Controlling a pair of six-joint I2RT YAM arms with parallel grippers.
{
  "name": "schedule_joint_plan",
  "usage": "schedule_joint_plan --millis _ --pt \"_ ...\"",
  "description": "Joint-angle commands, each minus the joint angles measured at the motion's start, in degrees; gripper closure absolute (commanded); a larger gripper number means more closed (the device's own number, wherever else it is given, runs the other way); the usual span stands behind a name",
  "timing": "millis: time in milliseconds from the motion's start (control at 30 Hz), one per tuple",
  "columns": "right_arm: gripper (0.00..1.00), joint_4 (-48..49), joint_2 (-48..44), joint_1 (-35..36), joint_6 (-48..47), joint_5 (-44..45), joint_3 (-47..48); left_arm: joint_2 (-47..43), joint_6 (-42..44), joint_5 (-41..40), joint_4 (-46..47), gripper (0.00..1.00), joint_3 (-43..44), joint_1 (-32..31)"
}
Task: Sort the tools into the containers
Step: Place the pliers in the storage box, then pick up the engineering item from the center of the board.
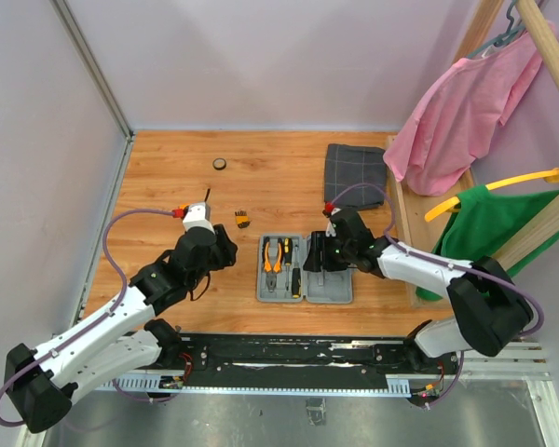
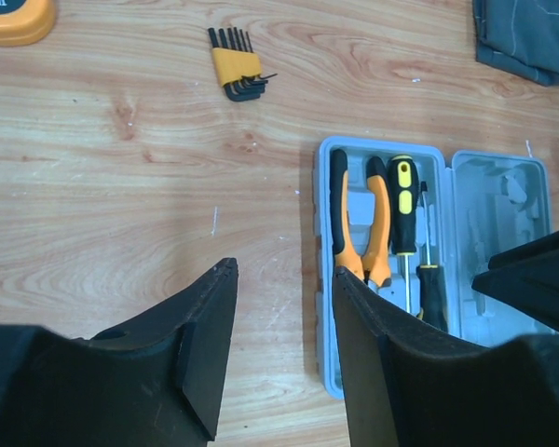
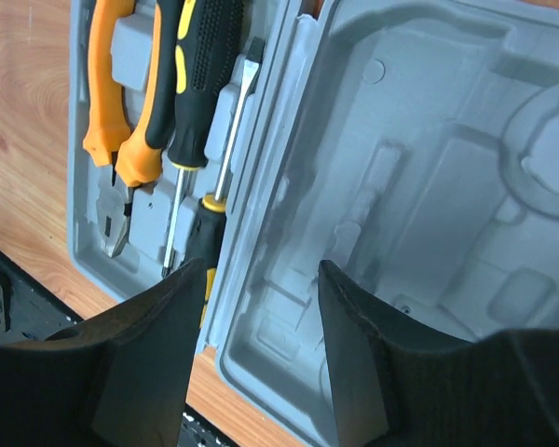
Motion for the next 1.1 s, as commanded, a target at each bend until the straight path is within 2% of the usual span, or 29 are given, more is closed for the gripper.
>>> schedule_joint_plan --millis 0,267,633,800,933,1067 --pt "0.48 4.0 3.2 -0.8 1.7 -1.7 1.3 0.1 -0.6 -3.2 -1.4 0.5 0.2 0.7" --pt "0.52 6.6 8.6 -0.5 2.2 -4.1 2.8 1.3 0.2 -4.9 -3.1 0.49 4.5 6.5" --pt "0.53 9.4 11.5 1.8 3.7 -7.7 4.5 5.9 6.7 -5.7 -5.4 0.46 14.3 15.0" --pt "0.51 4.1 8.1 1.8 0.8 -3.2 4.9 7.6 7.0 -3.7 -5.1 0.44 15.1 18.1" --pt "0.46 -2.3 1.5 1.8 -3.2 3.2 5.2 10.2 6.5 -4.1 -4.5 0.42 15.9 19.3" --pt "0.43 -7.0 -5.3 1.7 -6.2 8.1 4.2 14.0 5.8 -4.9 -3.2 0.35 16.9 19.8"
